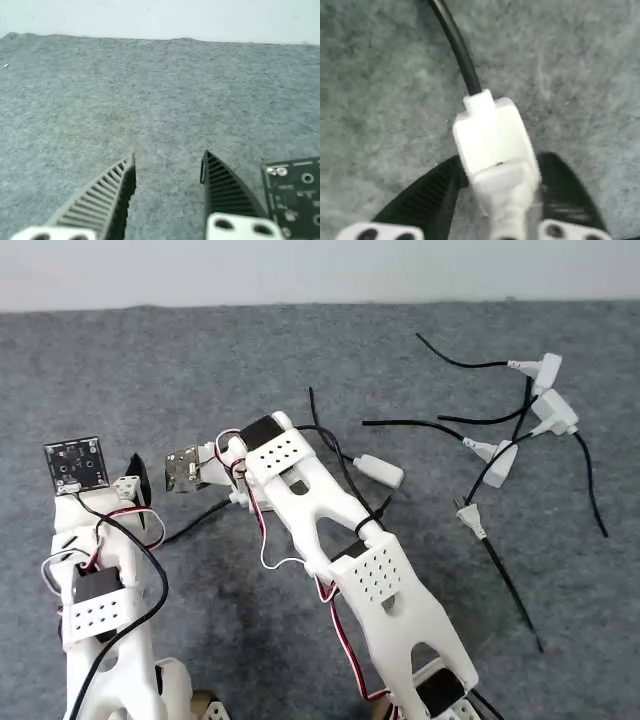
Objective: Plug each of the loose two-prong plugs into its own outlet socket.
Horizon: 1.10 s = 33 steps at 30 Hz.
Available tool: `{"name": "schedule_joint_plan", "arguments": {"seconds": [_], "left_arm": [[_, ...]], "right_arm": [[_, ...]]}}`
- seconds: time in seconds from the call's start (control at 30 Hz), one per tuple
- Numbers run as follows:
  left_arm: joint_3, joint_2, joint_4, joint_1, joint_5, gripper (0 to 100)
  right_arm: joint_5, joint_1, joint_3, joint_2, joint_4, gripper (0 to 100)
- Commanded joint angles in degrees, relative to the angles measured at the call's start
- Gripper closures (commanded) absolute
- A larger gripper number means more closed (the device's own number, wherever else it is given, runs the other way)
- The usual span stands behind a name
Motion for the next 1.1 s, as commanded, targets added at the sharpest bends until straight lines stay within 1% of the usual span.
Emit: {"name": "schedule_joint_plan", "arguments": {"seconds": [0.0, 0.07, 0.13, 0.27, 0.5, 0.57, 0.63, 0.73, 0.83, 0.93, 1.07], "left_arm": [[-3.0, -1.1, -1.3, 0.0, 0.4, 79], [-3.0, -1.1, -1.3, 0.1, 0.4, 79], [-3.0, -1.1, -1.3, 0.1, 0.4, 79], [-3.0, -1.1, -1.3, 0.1, 0.4, 79], [-3.0, -1.1, -1.3, 0.1, 0.4, 79], [-3.0, -1.1, -1.3, 0.1, 0.4, 79], [-3.0, -1.1, -1.3, 0.0, 0.4, 79], [-3.0, -1.1, -1.4, 0.0, 0.4, 79], [-3.0, -1.1, -1.4, 0.0, 0.4, 79], [-3.0, -1.1, -1.5, 0.0, 0.4, 79], [-3.0, -1.1, -1.5, 0.0, 0.4, 79]], "right_arm": [[-0.1, -2.4, -0.1, 1.5, 0.5, 94.5], [-0.1, -2.4, -0.1, 1.5, 0.5, 99.6], [-0.1, -2.4, -0.1, 1.5, 0.5, 97.8], [-0.2, -2.3, -0.1, 1.5, 0.5, 98.9], [-0.2, -1.8, -0.6, 1.1, 0.2, 96.7], [-0.2, -1.7, -2.5, 1.4, 0.1, 90.9], [-1.1, -1.0, -3.9, 1.5, 0.0, 82.0], [-5.4, 0.2, -5.7, 1.5, -1.2, 67.9], [-5.5, 1.0, -6.2, 1.5, -2.6, 57.0], [-5.5, 0.8, -6.2, 1.5, -2.9, 52.3], [-5.5, 0.7, -5.9, 1.8, -4.9, 52.2]]}}
